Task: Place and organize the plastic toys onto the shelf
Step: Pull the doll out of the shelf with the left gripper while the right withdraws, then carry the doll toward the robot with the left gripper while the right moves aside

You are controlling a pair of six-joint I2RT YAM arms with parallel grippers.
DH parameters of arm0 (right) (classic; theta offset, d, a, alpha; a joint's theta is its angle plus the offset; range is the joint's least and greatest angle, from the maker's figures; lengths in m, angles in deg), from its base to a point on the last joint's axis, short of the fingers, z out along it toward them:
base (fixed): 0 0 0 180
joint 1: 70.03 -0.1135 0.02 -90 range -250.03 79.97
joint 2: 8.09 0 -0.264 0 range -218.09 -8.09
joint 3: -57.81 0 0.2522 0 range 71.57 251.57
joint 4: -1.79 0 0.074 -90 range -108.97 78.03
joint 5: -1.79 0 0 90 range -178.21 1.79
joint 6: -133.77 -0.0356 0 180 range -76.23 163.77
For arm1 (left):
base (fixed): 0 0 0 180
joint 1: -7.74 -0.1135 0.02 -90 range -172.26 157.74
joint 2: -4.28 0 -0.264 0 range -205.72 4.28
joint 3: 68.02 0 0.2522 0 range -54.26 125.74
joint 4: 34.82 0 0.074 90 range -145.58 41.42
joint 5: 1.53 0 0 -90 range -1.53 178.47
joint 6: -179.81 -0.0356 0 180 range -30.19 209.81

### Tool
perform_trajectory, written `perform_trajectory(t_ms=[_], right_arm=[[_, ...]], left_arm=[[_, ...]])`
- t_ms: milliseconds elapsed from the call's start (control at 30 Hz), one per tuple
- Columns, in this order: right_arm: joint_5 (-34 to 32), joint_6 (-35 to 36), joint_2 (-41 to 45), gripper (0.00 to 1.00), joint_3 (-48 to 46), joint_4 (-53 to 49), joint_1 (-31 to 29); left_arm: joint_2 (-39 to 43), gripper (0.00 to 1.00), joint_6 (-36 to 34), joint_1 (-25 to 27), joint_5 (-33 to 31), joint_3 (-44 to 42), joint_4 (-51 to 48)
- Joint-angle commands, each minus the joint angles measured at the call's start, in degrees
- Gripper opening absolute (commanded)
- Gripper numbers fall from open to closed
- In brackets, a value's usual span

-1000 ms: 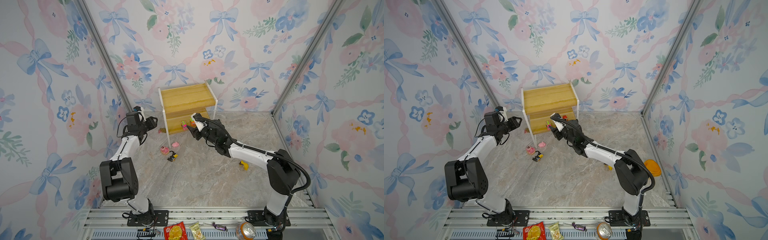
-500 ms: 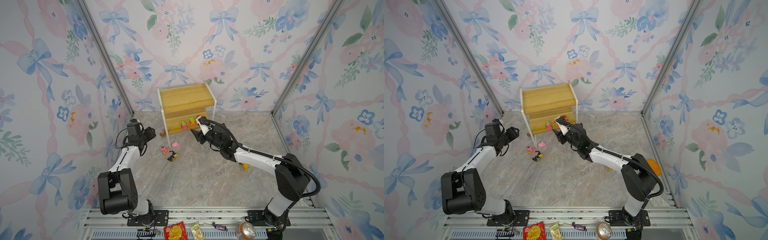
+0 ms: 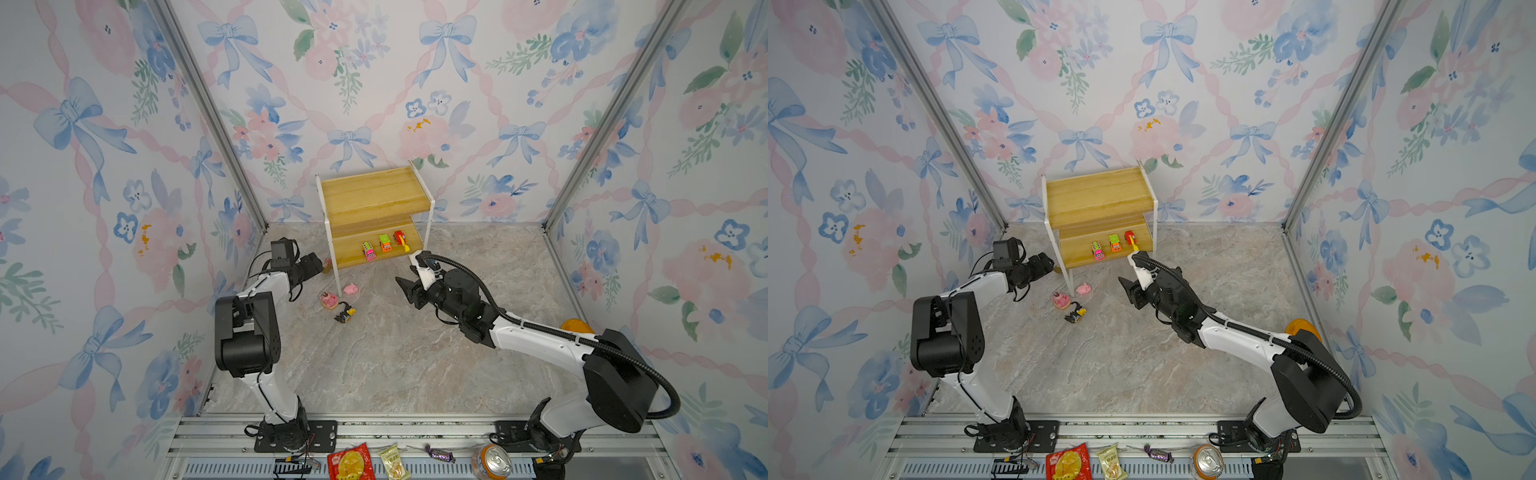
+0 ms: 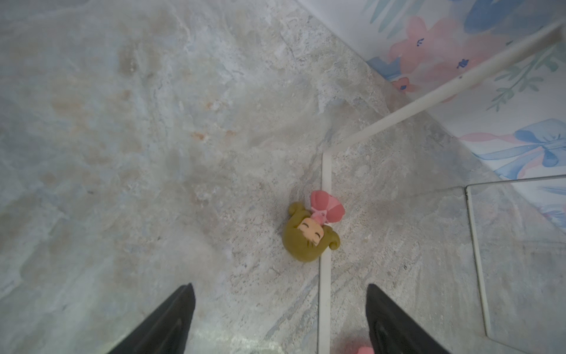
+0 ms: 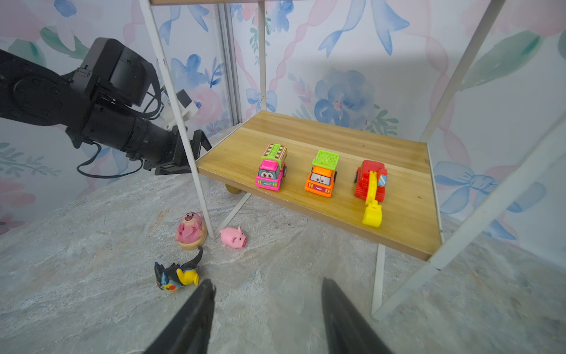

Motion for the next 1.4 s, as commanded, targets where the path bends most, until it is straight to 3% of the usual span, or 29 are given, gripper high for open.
perform_trajectory(t_ms=[0,233,500,600,867,1033,1367], right_arm=[[-0.8,-1.2,1.0,0.58,-1.6,0.5,-0.4],[-0.8,0.3,1.3,0.58,-1.3,-0.9,-0.1],[0.0,0.0,-0.1,0.58,-0.1,-1.2,0.1],[0.0,-0.1,-0.1,0.58,-0.2,-1.3,0.0],[-0.3,0.1,0.2,0.58,-0.6,-1.7,0.1],[-0.3,0.1,0.0,0.58,-0.6,-1.3,0.1],[0.2,-0.7,0.0,0.58,-0.6,-0.3,0.0]], left_arm=[[-3.0,0.88,-7.6,1.7,-1.5,5.2,-2.3],[-9.1,0.86,-11.9,1.9,1.4,9.2,-3.4],[-12.2,0.81,-13.8,3.6,0.2,10.0,-3.5],[-13.3,0.75,-14.2,4.1,-0.4,10.7,-3.6],[-15.0,0.45,-13.7,3.9,-1.4,12.0,-4.1],[-12.7,0.33,-11.9,2.6,-0.7,11.4,-4.1],[3.6,0.33,-4.6,0.0,-4.7,1.2,-9.2]])
